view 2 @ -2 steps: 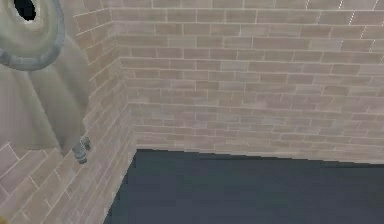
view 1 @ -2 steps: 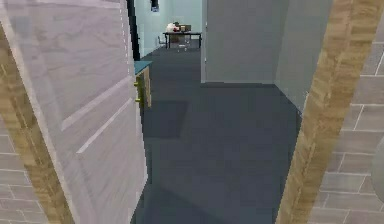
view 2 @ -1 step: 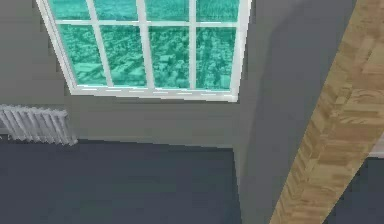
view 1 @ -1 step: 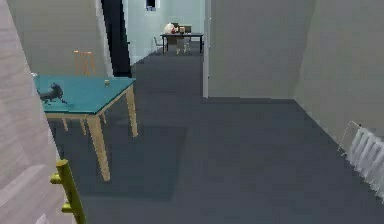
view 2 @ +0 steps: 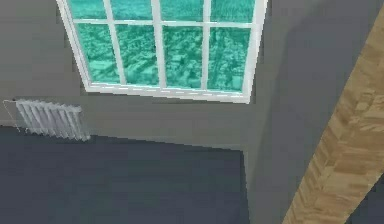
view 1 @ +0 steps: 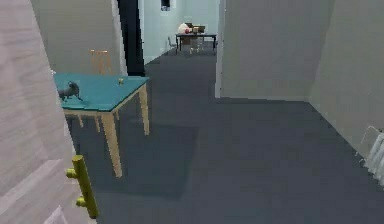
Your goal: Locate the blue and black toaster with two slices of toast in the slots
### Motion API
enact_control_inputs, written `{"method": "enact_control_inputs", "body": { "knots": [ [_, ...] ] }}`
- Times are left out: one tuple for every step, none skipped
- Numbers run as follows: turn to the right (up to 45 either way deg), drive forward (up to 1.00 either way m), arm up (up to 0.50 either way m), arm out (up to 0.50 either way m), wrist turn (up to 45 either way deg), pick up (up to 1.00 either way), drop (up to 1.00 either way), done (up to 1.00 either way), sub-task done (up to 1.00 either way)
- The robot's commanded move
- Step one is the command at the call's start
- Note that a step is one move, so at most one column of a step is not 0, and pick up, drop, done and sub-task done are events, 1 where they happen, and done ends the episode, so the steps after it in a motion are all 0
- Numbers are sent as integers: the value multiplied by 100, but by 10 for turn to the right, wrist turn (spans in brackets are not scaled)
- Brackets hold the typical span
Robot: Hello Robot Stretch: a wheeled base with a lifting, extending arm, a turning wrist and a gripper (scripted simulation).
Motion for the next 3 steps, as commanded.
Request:
{"method": "enact_control_inputs", "body": {
  "knots": [
    [0, 75, 0, 0, 0, 0, 0, 0, 0],
    [0, 100, 0, 0, 0, 0, 0, 0, 0],
    [0, 100, 0, 0, 0, 0, 0, 0, 0]
  ]
}}
